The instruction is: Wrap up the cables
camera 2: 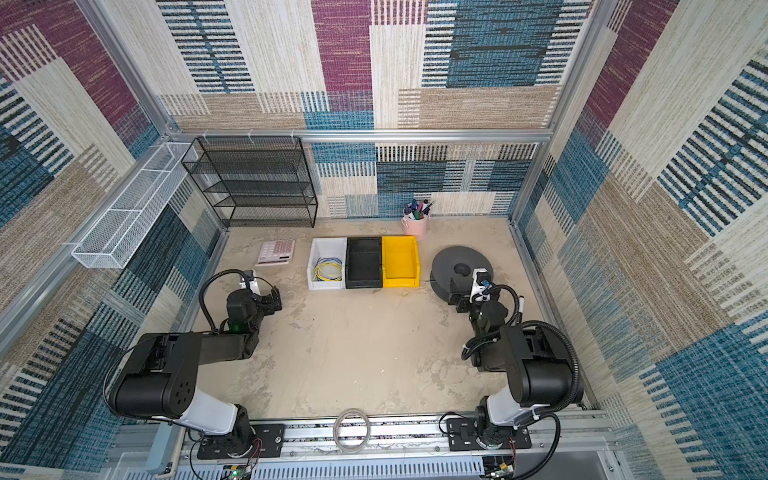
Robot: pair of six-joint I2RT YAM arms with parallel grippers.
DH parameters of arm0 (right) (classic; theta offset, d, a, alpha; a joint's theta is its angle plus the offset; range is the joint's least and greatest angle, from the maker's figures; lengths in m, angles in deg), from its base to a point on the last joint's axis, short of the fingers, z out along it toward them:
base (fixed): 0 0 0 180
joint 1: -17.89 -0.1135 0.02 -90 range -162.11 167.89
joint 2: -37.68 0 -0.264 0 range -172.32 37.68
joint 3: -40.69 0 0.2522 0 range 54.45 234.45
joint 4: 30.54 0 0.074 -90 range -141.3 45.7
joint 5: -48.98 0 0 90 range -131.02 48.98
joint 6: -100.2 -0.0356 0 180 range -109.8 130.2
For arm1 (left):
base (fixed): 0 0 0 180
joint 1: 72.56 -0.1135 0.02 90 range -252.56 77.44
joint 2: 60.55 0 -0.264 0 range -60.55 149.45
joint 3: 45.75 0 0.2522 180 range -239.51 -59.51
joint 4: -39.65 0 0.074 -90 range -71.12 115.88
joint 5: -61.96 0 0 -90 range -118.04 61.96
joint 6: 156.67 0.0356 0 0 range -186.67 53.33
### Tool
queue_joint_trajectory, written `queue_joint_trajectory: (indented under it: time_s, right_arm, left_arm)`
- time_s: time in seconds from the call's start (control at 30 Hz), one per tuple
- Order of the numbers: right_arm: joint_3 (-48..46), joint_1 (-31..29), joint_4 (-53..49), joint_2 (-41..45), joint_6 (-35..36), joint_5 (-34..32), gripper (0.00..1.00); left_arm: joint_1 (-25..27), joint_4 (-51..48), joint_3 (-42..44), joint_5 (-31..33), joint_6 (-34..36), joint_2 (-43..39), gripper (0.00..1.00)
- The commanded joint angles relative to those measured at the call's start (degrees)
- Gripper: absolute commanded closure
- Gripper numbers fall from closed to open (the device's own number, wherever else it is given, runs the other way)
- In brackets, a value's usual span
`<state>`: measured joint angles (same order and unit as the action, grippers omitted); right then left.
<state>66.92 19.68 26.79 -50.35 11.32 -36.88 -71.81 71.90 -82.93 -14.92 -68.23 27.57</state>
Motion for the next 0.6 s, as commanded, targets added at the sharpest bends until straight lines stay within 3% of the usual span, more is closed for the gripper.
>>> queue_joint_trajectory:
  time_s: [0.0,0.1,0.27,0.43,0.5,0.57]
  right_arm:
    - [0.5,0.0,0.0,1.1,-0.7,-1.2,0.01]
    - [3.0,0.0,-9.4,7.4,-1.1,-2.9,0.01]
    - [7.3,0.0,-25.1,20.5,-4.6,-3.4,0.01]
    - [19.3,-0.1,-49.6,28.3,-10.8,2.6,0.04]
    - [23.6,0.0,-57.3,29.1,-13.6,5.7,0.07]
    - [26.8,0.0,-63.0,29.7,-15.0,9.1,0.07]
  left_arm:
    - [-0.1,2.2,0.0,-0.3,-0.2,-0.3,0.02]
    - [-0.1,-2.9,-2.1,-0.8,0.2,-2.6,0.02]
    - [-0.1,-26.4,-13.6,3.7,-1.7,-7.9,0.02]
    - [0.0,-55.0,-29.1,10.7,-13.8,-11.7,0.02]
    - [0.2,-66.2,-34.9,9.5,-18.6,-11.6,0.05]
    - [0.3,-76.0,-39.5,6.4,-22.1,-11.6,0.14]
